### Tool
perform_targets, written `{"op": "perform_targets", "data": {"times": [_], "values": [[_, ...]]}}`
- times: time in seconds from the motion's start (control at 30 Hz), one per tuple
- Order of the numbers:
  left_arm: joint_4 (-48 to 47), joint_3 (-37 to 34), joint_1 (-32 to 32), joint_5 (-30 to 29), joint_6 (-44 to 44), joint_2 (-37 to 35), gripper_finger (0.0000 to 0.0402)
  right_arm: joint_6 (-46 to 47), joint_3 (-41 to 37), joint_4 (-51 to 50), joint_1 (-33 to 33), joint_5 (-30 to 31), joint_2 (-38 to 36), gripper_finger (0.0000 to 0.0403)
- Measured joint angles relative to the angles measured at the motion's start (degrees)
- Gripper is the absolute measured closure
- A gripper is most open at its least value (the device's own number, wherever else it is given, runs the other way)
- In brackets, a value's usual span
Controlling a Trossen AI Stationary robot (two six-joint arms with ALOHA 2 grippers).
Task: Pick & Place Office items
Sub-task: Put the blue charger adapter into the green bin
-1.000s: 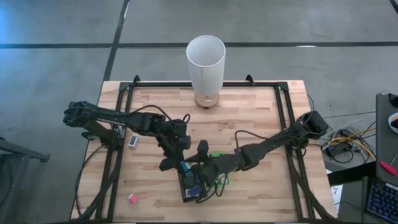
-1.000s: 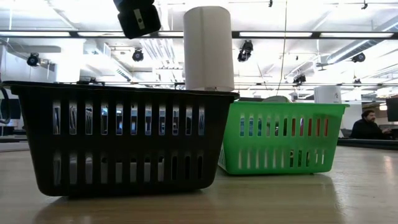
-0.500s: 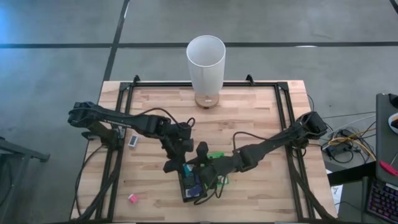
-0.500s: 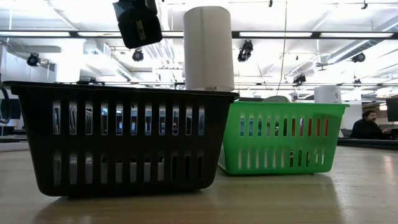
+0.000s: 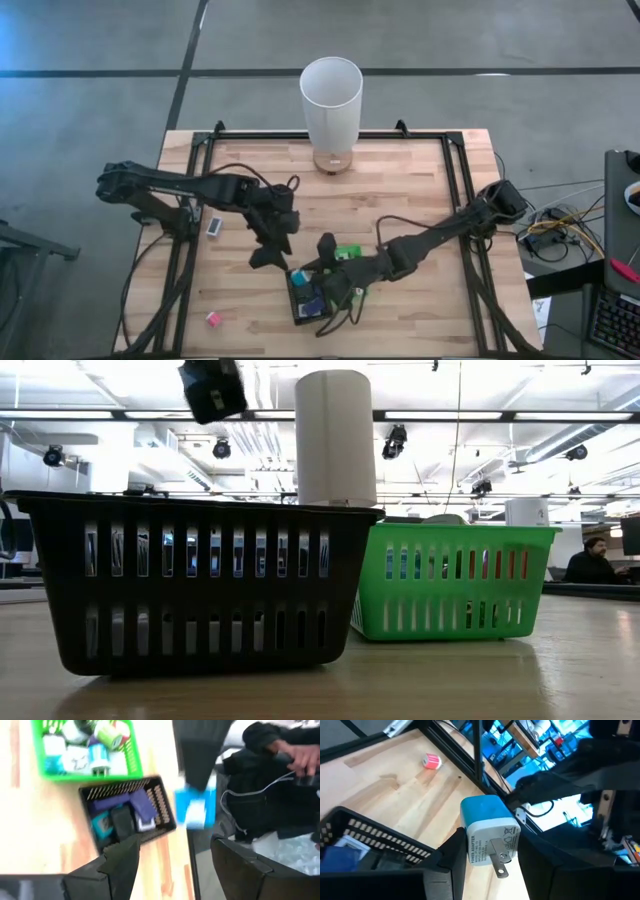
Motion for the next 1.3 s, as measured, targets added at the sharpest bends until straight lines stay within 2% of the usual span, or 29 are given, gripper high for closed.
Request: {"op": "perform_targets", "data": {"times": [0.13, 0.27, 0.37, 0.6, 0.7, 0.87, 1.0, 1.2, 1.3], "values": [[-5.56, 0.00, 0.05, -3.28, 1.47, -4.50, 0.0160, 0.14, 0.00, -0.91, 0.34, 0.18, -0.04, 0.0271], [-8.09, 0.00, 0.07, -11.50, 1.44, -9.80, 0.0158, 1.50, -0.02, -3.30, 0.30, 2.66, -0.07, 0.0271], [-8.47, 0.00, 0.01, -20.93, 1.34, -14.07, 0.0159, 4.24, -0.02, -8.09, 0.30, 5.60, -0.09, 0.0271], [-8.47, 0.00, -0.21, -50.34, -6.93, -21.46, 0.0159, 15.55, -0.04, -21.05, 0.27, 8.04, -0.95, 0.0271], [-8.43, 0.00, -0.21, -57.07, -7.44, -23.05, 0.0159, 20.80, -0.04, -26.28, 0.54, 8.94, -1.34, 0.0271], [-7.52, -0.02, -0.23, -61.90, -10.12, -24.01, 0.0159, 31.95, -0.04, -35.71, 0.54, 10.41, -2.56, 0.0271], [-6.49, -1.05, -0.83, -61.04, -13.93, -22.99, 0.0159, 39.17, -0.07, -38.95, 0.60, 10.05, -3.39, 0.0271], [-2.72, -6.02, -1.01, -60.83, -14.79, -20.61, 0.0160, 46.20, 1.07, -39.78, 0.52, 5.68, -3.96, 0.0271], [-3.03, -8.62, -1.02, -59.27, -18.35, -19.88, 0.0158, 48.70, 2.27, -40.25, 0.49, 4.25, -3.96, 0.0271]]}}
